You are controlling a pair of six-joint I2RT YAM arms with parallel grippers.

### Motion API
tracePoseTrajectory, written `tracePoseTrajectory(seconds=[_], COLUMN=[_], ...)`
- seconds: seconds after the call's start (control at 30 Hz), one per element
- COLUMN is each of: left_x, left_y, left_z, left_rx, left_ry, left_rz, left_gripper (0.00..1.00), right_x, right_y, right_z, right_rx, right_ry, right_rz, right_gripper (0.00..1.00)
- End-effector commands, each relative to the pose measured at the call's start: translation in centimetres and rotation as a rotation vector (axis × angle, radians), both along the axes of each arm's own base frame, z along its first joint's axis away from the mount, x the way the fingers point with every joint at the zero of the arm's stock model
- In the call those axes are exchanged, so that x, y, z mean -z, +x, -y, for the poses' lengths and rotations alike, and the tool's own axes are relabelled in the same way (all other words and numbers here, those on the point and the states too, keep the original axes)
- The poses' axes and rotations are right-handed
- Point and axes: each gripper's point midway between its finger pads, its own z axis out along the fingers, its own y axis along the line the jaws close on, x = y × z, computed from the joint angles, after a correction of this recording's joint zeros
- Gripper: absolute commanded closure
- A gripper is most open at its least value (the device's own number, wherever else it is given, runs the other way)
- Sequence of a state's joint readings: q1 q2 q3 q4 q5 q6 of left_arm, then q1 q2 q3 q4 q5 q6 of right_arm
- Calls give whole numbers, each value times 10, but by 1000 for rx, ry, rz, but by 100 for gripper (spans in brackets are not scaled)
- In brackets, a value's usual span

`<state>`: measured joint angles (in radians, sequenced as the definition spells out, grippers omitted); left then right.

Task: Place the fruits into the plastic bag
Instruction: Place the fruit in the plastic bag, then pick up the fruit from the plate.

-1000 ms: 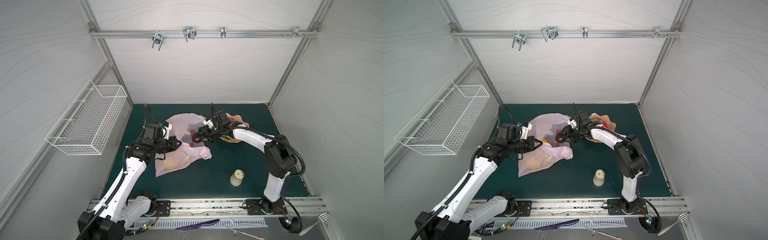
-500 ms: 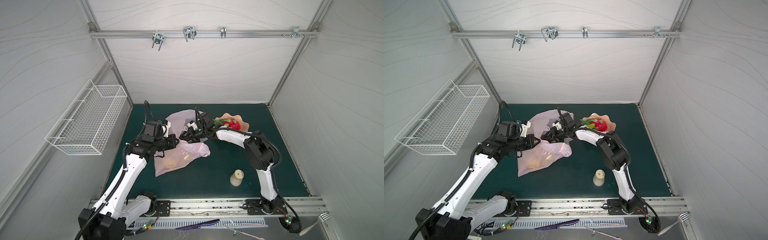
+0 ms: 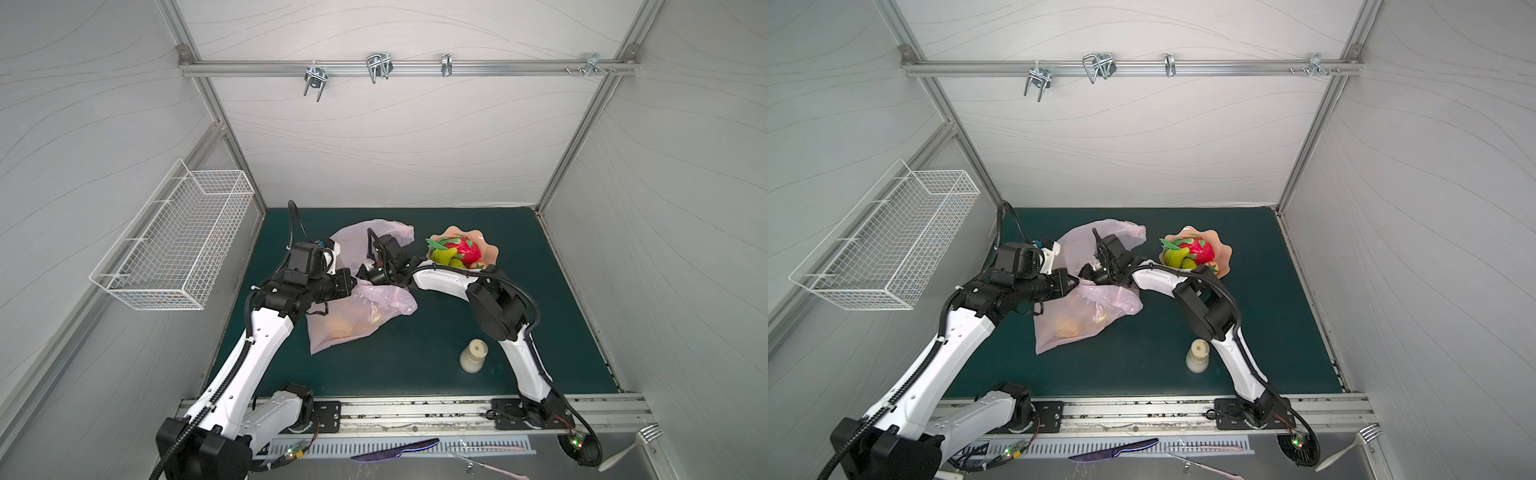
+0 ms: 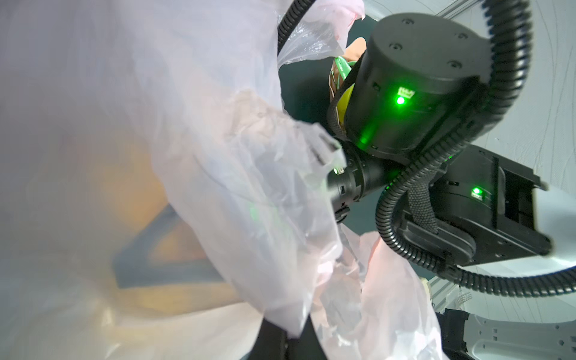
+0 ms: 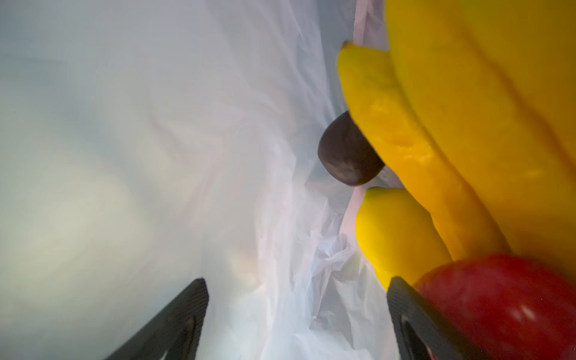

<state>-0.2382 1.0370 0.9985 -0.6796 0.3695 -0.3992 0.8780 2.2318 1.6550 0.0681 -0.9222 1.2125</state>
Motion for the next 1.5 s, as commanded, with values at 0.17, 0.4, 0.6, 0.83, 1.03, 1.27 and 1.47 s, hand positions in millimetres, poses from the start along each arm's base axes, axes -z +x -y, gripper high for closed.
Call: tracePoseTrajectory(seconds=[0.17,0.4,0.6,0.83,1.03,1.27,1.47], left_x=[-11,-18,-22,-23,-23,-25,-25], left_y=[3,8,11,12,13,14,15], left_z=[-8,-14,-13,-9,-6,-3,-2], left_rx=[-25,-76,-84,-72,-54,-44,-40], left_ry=[27,20,5,-10,-21,-33,-35], left_rz=[47,57,58,64,69,76,75], left_gripper=[100,100,100,100,100,100,100], right_x=[-26,-30,-34,-52,-71,-63,-50], right_y=[8,22,25,50,79,105,113], right_z=[20,60,96,179,264,370,405], right_rx=[21,103,156,287,411,399,339], right_ry=[38,-3,-34,-151,-312,-786,-942], right_rz=[27,54,62,179,352,606,670], right_gripper=[7,6,4,1,1,1,1])
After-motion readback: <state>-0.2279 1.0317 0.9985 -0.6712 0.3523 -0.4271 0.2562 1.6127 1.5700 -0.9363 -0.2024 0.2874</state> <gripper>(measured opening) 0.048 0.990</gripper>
